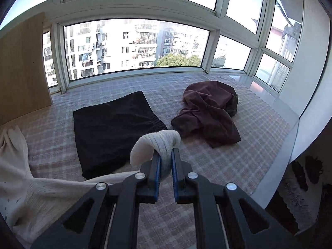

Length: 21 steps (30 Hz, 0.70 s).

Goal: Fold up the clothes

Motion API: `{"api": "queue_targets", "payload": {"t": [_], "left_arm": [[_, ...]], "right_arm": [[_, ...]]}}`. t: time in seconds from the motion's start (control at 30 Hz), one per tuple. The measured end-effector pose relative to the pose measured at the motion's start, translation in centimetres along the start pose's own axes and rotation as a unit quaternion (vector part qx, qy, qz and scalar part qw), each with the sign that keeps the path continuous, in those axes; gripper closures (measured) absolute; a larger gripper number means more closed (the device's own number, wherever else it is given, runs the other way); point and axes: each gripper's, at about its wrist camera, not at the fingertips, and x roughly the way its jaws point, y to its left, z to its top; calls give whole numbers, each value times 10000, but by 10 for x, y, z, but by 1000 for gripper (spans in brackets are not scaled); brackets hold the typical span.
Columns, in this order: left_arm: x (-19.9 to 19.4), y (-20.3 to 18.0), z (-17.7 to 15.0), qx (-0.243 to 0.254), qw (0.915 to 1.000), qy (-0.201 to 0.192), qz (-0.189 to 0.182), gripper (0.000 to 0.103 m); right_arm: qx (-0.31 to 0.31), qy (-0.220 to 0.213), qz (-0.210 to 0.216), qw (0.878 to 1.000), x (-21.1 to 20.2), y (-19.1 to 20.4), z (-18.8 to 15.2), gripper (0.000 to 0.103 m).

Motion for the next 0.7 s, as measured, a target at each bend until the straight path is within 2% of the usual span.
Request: {"api": "queue_targets", "payload": {"t": [0.13,0.23,0.3,0.4,0.43,0.47,0.5,0.53,0.6,0.7], "left_arm": [[0,-3,0,26,10000,30,45,24],[2,-6,-1,19,10000,70,48,24],[6,-9,0,20,9999,106,23,24],[11,-15,3,56,9999,120,-7,24],[12,-17,4,59,9999,111,-13,24],[12,-19,5,59,9999,99,-20,24],[12,-21,6,55,9999,85,-33,24],[13,-23,7,54,9999,78,-51,24],[15,-26,9,53,9999,64,-90,24],[19,-30,11,26,9999,49,-148,24]], "right_arm": [[273,23,-281,9992,13,-40,6,94],[219,42,-413,9989,23,-54,15,94],[104,277,-524,9982,42,-55,14,89],[-148,1203,-577,9909,80,-41,-4,85],[-280,1153,-625,9910,78,-32,-12,82],[-411,1105,-671,9908,75,-24,-19,72],[-521,1076,-642,9908,72,-15,-27,59],[-559,1074,-543,9912,67,-9,-33,56],[-636,1069,-341,9916,58,5,-46,55],[-626,965,253,9930,34,26,-60,55]]}}
